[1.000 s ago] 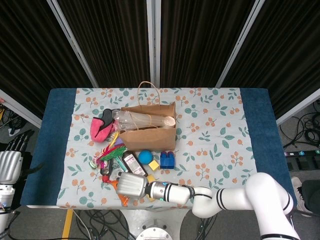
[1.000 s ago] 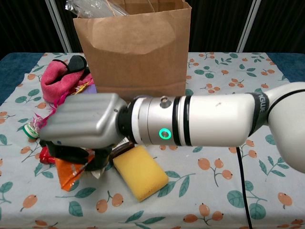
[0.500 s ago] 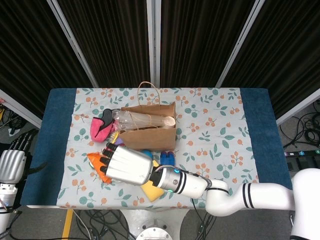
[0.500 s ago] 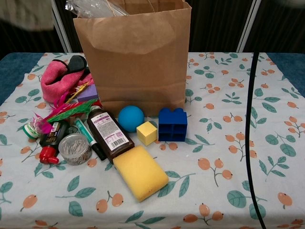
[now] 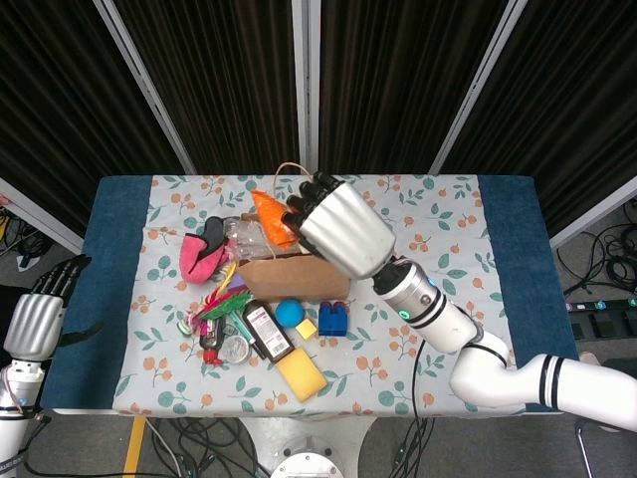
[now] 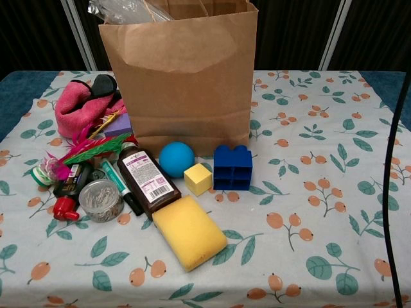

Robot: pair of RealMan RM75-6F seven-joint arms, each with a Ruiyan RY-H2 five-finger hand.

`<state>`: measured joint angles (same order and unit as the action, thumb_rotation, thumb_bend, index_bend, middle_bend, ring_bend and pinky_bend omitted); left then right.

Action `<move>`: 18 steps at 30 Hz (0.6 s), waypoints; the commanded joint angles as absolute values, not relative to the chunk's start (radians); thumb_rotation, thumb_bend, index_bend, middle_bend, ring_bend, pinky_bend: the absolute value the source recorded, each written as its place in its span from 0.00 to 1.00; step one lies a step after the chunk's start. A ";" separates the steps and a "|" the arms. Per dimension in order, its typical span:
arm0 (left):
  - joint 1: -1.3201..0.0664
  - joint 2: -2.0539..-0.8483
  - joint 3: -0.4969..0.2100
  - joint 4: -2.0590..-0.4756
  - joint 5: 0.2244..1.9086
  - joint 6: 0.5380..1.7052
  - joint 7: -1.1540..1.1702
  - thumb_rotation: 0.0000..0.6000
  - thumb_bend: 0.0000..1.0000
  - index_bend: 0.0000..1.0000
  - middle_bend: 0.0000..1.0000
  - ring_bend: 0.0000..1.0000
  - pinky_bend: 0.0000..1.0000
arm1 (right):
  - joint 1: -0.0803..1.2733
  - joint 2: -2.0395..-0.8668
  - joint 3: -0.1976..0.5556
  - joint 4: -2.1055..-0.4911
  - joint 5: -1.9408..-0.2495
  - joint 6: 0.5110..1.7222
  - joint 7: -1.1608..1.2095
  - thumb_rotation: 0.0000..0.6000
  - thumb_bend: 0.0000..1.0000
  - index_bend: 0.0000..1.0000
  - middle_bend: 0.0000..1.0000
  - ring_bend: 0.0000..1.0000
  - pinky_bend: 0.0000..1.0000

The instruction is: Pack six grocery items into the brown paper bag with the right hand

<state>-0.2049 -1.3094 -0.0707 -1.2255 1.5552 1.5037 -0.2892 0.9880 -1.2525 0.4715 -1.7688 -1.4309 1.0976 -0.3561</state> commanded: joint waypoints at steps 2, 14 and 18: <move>-0.211 -1.309 -0.072 -1.238 1.554 1.498 -0.287 1.00 0.14 0.15 0.20 0.15 0.23 | 0.945 -1.279 0.429 -1.680 -1.381 1.117 -0.269 1.00 0.32 0.76 0.63 0.53 0.50; -0.217 -1.310 -0.076 -1.242 1.547 1.493 -0.270 1.00 0.14 0.15 0.20 0.15 0.23 | 0.949 -1.356 0.382 -1.544 -1.369 1.107 -0.159 1.00 0.32 0.76 0.63 0.53 0.50; -0.215 -1.311 -0.075 -1.240 1.543 1.493 -0.269 1.00 0.14 0.15 0.20 0.15 0.22 | 0.963 -1.376 0.380 -1.541 -1.379 1.109 -0.155 1.00 0.32 0.76 0.63 0.53 0.50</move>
<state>-0.2153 -1.3109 -0.0753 -1.2402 1.5431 1.4929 -0.2690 0.9603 -1.3727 0.3797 -1.5421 -1.3770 1.1081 -0.1558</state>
